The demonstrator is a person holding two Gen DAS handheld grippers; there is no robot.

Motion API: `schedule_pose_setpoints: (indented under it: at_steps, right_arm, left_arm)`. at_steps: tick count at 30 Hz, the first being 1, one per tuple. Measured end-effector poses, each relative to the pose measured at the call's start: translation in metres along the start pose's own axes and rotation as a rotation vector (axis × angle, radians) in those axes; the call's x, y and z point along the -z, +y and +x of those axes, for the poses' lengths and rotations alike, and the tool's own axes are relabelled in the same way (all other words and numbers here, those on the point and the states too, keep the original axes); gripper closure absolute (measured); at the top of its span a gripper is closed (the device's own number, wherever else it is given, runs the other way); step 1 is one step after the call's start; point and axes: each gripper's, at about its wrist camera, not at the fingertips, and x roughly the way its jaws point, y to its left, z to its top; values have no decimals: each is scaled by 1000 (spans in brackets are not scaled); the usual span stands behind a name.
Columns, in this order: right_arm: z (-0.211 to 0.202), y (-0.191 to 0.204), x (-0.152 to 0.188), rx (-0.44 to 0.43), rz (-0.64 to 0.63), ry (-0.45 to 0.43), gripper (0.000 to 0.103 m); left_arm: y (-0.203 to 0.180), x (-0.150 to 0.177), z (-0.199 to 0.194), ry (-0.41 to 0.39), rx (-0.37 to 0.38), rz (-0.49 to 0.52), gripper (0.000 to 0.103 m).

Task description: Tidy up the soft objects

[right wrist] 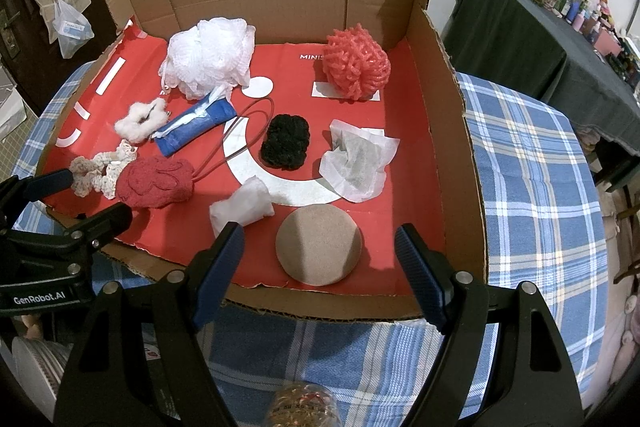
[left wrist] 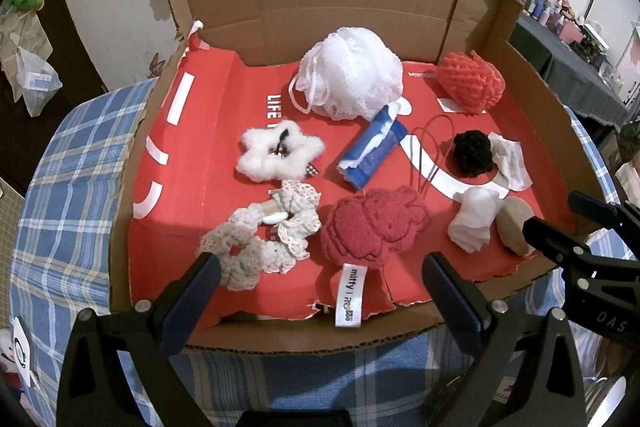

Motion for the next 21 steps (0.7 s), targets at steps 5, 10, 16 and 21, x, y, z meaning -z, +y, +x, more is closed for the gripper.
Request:
schedule_pose_setpoints:
  at_steps: [5,10,16,21]
  right_arm:
    - [0,0,0,0,-1,0,26]
    - [0,0,-1,3,-1,-1,26]
    - [-2,1,-1,2,-9,-3,26]
    - [-17,0,-4,-7,-7,-36,26]
  left_arm:
    - [1,0,0,0,3,-3,0]
    - [0,0,0,1,3,-6,0]
    - [4,-2,-1,-3,28,-34,0]
    - [14,-6,-22,-42,58,-65,0]
